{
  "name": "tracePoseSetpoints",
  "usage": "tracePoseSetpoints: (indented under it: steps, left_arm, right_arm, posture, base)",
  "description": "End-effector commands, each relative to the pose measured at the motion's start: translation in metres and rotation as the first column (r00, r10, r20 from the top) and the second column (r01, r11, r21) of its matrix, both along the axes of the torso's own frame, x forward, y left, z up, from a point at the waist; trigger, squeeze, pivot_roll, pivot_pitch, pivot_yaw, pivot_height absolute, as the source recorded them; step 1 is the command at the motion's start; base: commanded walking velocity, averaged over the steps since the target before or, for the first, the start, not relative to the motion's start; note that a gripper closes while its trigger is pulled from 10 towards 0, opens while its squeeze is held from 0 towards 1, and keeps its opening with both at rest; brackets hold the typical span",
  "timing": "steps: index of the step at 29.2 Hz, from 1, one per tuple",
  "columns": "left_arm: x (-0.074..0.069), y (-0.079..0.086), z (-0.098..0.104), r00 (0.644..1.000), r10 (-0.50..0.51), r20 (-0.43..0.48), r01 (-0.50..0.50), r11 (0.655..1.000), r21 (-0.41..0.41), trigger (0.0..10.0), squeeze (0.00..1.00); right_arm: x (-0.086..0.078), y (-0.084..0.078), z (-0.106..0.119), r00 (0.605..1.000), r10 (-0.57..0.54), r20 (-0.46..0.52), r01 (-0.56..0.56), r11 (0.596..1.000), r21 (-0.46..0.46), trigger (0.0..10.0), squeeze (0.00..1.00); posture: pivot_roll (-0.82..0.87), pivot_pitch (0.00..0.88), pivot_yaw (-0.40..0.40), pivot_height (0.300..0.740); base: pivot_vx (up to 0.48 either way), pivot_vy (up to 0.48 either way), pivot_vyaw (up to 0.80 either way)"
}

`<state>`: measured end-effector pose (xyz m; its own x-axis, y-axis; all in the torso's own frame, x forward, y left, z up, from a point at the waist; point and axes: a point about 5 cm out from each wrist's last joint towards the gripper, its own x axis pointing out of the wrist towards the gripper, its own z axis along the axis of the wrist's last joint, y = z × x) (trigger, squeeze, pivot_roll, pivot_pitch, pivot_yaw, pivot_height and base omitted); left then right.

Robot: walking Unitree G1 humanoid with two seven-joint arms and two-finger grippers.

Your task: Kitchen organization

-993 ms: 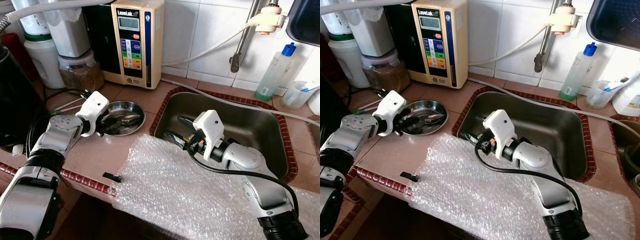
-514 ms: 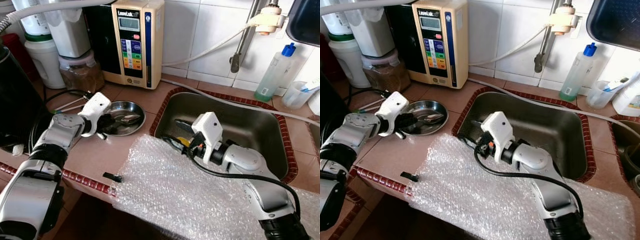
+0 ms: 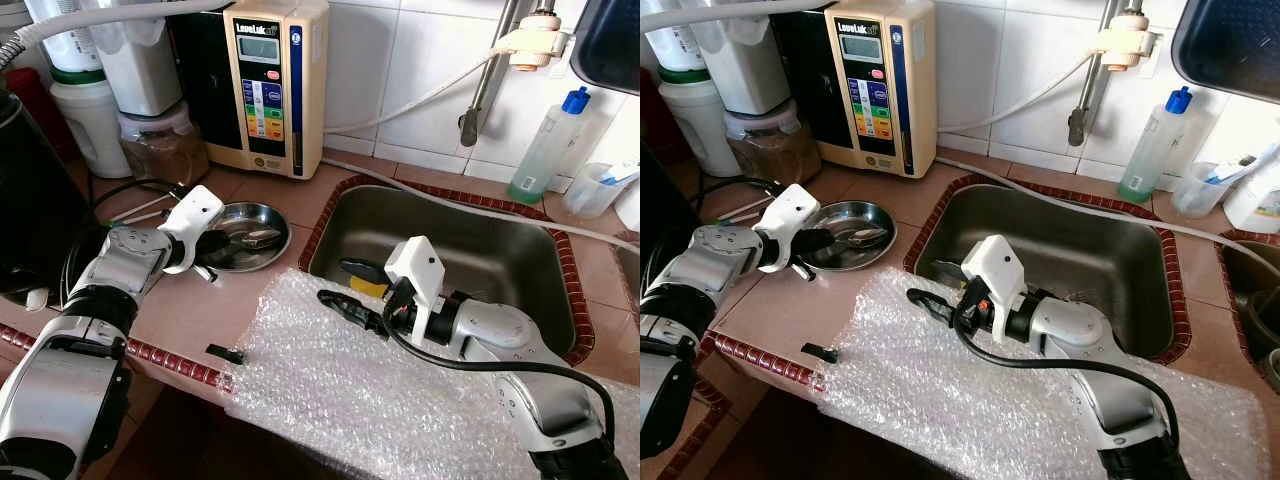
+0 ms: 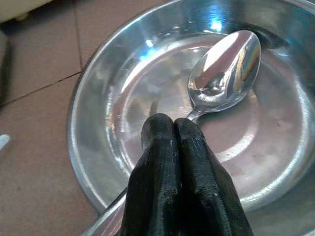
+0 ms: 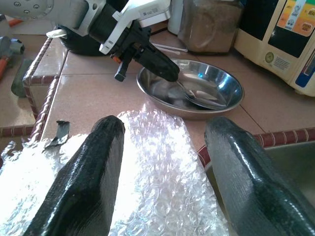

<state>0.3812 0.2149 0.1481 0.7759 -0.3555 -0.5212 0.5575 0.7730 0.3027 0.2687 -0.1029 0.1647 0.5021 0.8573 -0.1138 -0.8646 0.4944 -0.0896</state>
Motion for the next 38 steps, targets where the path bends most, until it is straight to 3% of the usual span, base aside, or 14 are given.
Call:
tracePoseSetpoints:
  steps: [1, 9, 12, 19, 22, 26, 27, 28, 34, 38]
  left_arm:
    - [0.002, 0.001, 0.004, 1.0, 0.024, 0.015, -0.024, 1.0, -0.014, 0.0, 0.0]
    - [0.007, 0.006, 0.015, 0.979, 0.166, 0.119, -0.148, 0.979, -0.143, 0.0, 0.0]
    - [0.01, 0.008, 0.024, 0.946, 0.272, 0.175, -0.215, 0.933, -0.29, 0.0, 0.0]
    - [0.009, 0.003, 0.034, 0.925, 0.311, 0.219, -0.21, 0.897, -0.39, 0.0, 0.0]
    - [0.008, 0.0, 0.034, 0.924, 0.308, 0.226, -0.197, 0.891, -0.41, 0.0, 0.0]
    - [0.005, -0.002, 0.03, 0.937, 0.267, 0.224, -0.182, 0.923, -0.339, 0.0, 0.0]
    - [0.004, -0.003, 0.031, 0.949, 0.213, 0.234, -0.146, 0.951, -0.274, 9.3, 0.0]
    - [0.003, -0.003, 0.033, 0.953, 0.19, 0.236, -0.132, 0.961, -0.243, 10.0, 1.0]
    - [0.006, -0.003, 0.037, 0.961, 0.147, 0.233, -0.103, 0.976, -0.193, 10.0, 1.0]
    - [0.008, -0.005, 0.034, 0.979, 0.103, 0.178, -0.078, 0.987, -0.143, 10.0, 1.0]
  right_arm:
    - [-0.003, 0.001, 0.002, 1.0, 0.023, 0.002, -0.023, 1.0, -0.011, 10.0, 0.0]
    - [0.003, -0.004, 0.003, 1.0, -0.012, 0.023, 0.012, 1.0, -0.026, 10.0, 0.0]
    - [0.005, -0.006, 0.005, 0.999, -0.032, 0.034, 0.033, 0.999, -0.028, 10.0, 0.0]
    - [0.008, -0.009, 0.005, 0.998, -0.048, 0.041, 0.05, 0.998, -0.034, 10.0, 0.0]
    - [0.009, -0.009, 0.005, 0.998, -0.052, 0.043, 0.053, 0.998, -0.036, 10.0, 0.0]
    - [0.01, -0.008, 0.005, 0.997, -0.055, 0.046, 0.057, 0.998, -0.038, 10.0, 0.0]
    - [0.01, -0.007, 0.005, 0.997, -0.057, 0.048, 0.059, 0.998, -0.037, 10.0, 0.0]
    - [0.01, -0.006, 0.005, 0.997, -0.057, 0.05, 0.059, 0.998, -0.034, 10.0, 0.0]
    - [0.001, 0.004, 0.013, 1.0, 0.011, 0.017, -0.012, 0.999, 0.035, 10.0, 0.0]
    - [-0.004, 0.009, 0.014, 0.999, 0.041, 0.017, -0.042, 0.998, 0.038, 10.0, 0.0]
  posture:
    - [0.01, 0.0, 0.014, 0.74]
    - [0.01, 0.0, 0.002, 0.74]
    - [0.01, 0.0, -0.002, 0.74]
    - [0.01, 0.0, -0.01, 0.74]
    - [0.01, 0.0, -0.011, 0.74]
    - [0.01, 0.0, -0.01, 0.74]
    - [0.01, 0.0, -0.009, 0.74]
    - [0.02, 0.0, -0.008, 0.74]
    - [0.02, 0.0, 0.001, 0.74]
    - [0.02, 0.0, 0.007, 0.74]
  base:
    - [0.0, 0.0, 0.0]
    - [0.0, 0.0, 0.0]
    - [0.0, 0.0, 0.0]
    - [0.0, 0.0, 0.0]
    - [0.0, 0.0, 0.0]
    - [0.0, 0.0, 0.0]
    - [0.0, 0.0, 0.0]
    - [0.0, 0.0, 0.0]
    - [0.0, 0.0, 0.0]
    - [0.0, 0.0, 0.0]
